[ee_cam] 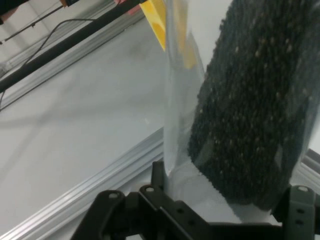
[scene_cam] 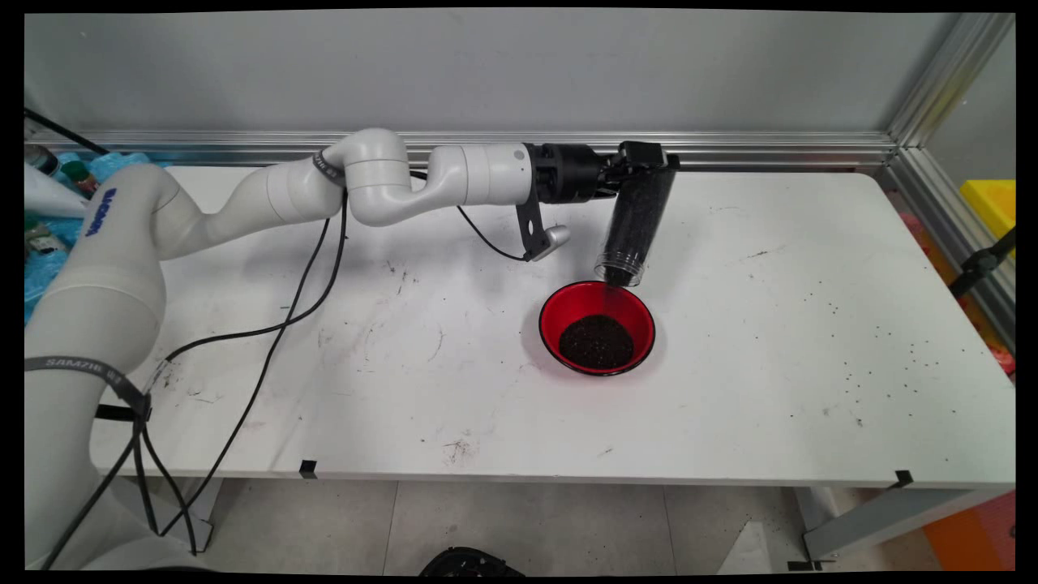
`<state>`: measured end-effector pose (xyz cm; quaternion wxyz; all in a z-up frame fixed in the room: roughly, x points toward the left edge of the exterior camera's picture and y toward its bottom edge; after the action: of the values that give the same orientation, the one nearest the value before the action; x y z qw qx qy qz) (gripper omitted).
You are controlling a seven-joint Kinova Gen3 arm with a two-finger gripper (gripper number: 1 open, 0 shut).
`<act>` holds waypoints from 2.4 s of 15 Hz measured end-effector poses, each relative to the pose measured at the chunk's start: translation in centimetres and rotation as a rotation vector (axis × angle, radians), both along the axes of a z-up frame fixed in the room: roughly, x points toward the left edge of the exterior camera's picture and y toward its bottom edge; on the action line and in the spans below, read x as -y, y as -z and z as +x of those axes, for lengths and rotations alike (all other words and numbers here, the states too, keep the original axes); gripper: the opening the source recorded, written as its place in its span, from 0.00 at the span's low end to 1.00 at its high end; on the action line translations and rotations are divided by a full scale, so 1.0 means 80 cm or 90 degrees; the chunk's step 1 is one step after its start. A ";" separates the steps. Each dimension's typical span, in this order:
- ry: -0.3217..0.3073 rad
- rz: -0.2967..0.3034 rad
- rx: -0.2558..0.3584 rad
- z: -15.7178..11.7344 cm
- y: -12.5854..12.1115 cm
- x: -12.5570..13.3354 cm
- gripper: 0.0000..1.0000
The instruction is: Pour the black seasoning powder in the red bowl
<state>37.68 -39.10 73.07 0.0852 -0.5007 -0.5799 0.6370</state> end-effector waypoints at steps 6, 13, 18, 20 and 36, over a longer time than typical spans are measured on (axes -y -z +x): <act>0.010 -0.040 0.009 -0.003 0.002 -0.004 0.00; 0.025 -0.069 0.024 0.001 0.006 -0.014 0.00; 0.026 -0.072 0.032 0.006 0.007 -0.025 0.00; 0.026 -0.077 0.035 0.007 0.005 -0.029 0.00; 0.042 -0.131 0.059 0.012 0.002 -0.056 0.00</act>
<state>38.64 -34.64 72.92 0.0273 -0.5544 -0.4984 0.6660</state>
